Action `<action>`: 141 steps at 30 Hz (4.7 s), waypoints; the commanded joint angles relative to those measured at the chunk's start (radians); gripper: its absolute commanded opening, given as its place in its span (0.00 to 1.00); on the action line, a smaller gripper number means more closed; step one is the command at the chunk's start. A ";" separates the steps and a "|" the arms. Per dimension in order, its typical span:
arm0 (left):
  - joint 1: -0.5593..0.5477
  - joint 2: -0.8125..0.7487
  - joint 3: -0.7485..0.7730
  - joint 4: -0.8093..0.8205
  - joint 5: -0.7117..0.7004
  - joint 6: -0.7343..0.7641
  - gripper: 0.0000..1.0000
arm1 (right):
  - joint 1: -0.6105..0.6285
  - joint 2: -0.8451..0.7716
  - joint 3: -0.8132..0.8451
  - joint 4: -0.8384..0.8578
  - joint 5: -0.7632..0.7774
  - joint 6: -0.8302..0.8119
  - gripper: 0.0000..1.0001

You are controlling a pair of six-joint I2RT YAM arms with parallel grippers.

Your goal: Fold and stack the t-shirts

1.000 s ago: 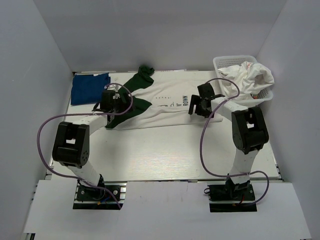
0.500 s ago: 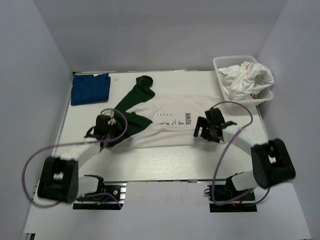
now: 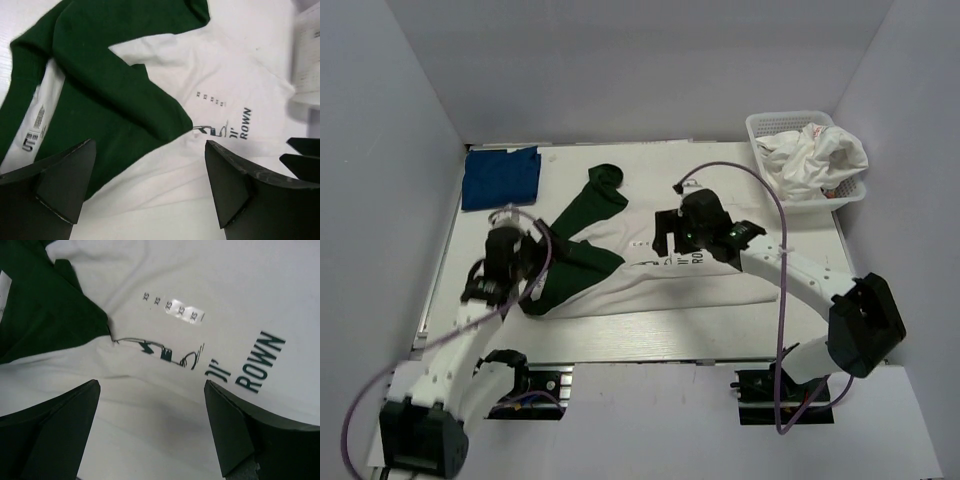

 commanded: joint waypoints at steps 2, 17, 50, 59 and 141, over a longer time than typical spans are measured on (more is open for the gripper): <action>-0.011 0.397 0.356 -0.144 0.017 0.168 1.00 | 0.004 0.045 -0.008 0.000 0.110 -0.060 0.90; -0.103 0.870 0.585 -0.191 -0.091 0.308 0.96 | -0.030 0.054 -0.218 -0.042 0.331 0.023 0.90; -0.275 0.889 0.633 0.076 -0.208 0.589 0.51 | -0.039 -0.015 -0.280 0.023 0.249 0.027 0.90; -0.275 0.808 0.640 0.025 -0.257 0.544 1.00 | -0.036 -0.047 -0.280 0.024 0.280 0.047 0.90; -0.103 1.047 0.964 -0.010 -0.070 0.426 0.00 | -0.444 0.921 0.903 -0.410 0.535 0.253 0.85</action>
